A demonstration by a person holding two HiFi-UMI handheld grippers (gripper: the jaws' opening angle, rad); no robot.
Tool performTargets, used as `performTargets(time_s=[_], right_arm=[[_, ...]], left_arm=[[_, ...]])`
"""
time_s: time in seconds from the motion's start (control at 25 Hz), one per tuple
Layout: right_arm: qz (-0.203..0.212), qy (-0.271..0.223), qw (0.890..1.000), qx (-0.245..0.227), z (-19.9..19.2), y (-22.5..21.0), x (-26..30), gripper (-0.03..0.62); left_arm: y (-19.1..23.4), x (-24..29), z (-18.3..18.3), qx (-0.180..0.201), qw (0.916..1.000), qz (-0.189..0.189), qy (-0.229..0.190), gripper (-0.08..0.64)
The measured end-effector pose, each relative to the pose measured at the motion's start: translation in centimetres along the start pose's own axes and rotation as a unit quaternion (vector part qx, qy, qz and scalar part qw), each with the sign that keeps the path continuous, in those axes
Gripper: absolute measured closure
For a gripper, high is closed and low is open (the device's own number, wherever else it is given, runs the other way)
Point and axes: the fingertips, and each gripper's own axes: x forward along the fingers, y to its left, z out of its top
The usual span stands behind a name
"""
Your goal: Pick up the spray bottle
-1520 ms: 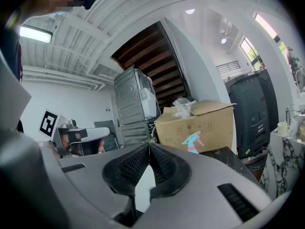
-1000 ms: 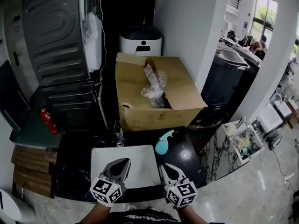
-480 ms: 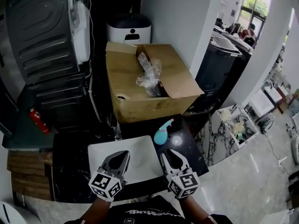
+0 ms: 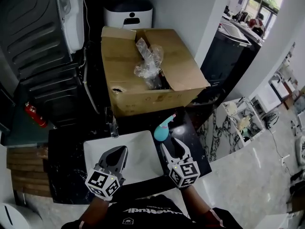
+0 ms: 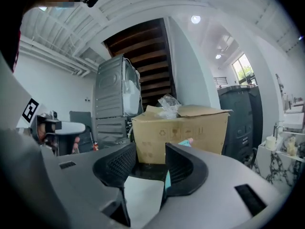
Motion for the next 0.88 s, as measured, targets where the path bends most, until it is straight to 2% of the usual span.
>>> performTargets(time_s=[0.28, 0.48, 0.72, 0.88], right_arm=[[-0.021, 0.059, 0.998, -0.016, -4.2, -4.8, 5.0, 0.354], [-0.011, 0.087, 0.996, -0.015, -6.5, -6.7, 8.3, 0.347], [-0.003, 0.1, 0.995, -0.014, -8.0, -8.0, 11.3, 0.345], [0.003, 0.104, 0.994, -0.03, -8.2, -8.4, 12.7, 0.346]], left_arm=[[1.2, 2.8, -0.6, 0.005, 0.9997, 0.018, 0.016, 0.545], [2.1, 4.6, -1.7, 0.002, 0.9987, 0.034, 0.037, 0.545], [2.2, 5.5, -3.4, 0.0, 0.9972, 0.043, 0.061, 0.545], [2.6, 5.5, -3.7, -0.004, 0.9961, 0.058, 0.067, 0.545]])
